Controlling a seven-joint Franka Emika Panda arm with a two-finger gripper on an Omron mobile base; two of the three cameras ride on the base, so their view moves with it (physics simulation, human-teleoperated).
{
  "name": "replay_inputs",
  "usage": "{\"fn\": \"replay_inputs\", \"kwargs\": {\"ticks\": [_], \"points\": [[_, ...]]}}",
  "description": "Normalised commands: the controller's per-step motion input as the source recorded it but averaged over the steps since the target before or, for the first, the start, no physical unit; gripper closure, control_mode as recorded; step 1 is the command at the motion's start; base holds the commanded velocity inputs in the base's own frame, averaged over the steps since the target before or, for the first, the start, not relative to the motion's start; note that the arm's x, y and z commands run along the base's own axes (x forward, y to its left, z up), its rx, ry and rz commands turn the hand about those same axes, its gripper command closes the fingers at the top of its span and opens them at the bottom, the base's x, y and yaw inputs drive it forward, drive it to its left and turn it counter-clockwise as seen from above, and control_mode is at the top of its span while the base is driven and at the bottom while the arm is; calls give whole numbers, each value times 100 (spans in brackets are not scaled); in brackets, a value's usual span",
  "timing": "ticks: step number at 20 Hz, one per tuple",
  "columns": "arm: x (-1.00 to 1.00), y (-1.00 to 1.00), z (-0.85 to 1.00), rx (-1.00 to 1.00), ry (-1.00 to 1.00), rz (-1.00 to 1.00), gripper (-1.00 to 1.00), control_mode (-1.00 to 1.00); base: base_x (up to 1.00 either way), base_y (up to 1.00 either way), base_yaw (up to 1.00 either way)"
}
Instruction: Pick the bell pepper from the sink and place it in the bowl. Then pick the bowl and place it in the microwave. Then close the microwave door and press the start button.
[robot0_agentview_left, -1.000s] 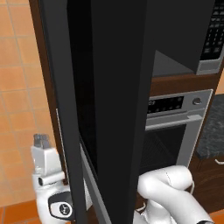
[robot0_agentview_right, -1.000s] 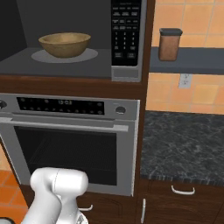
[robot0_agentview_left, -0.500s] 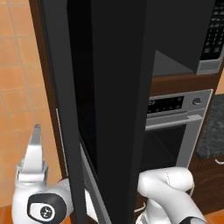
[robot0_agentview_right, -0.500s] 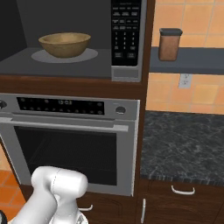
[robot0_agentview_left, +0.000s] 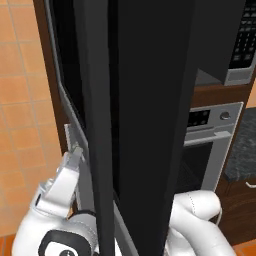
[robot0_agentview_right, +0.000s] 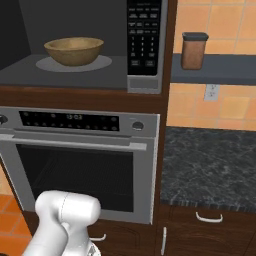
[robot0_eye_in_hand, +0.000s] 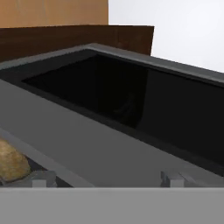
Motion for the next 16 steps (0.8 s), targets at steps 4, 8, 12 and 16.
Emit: {"fn": "replay_inputs", "kwargs": {"ticks": [4,8,12,16], "points": [[-9,-99,67,17,0,0,-100,-100,0,0,0],[-28,-100,54,19,3,3,-100,-100,0,0,0],[-19,-100,55,18,16,14,-100,-100,0,0,0],[0,-100,57,16,24,22,-100,-100,0,0,0]]}}
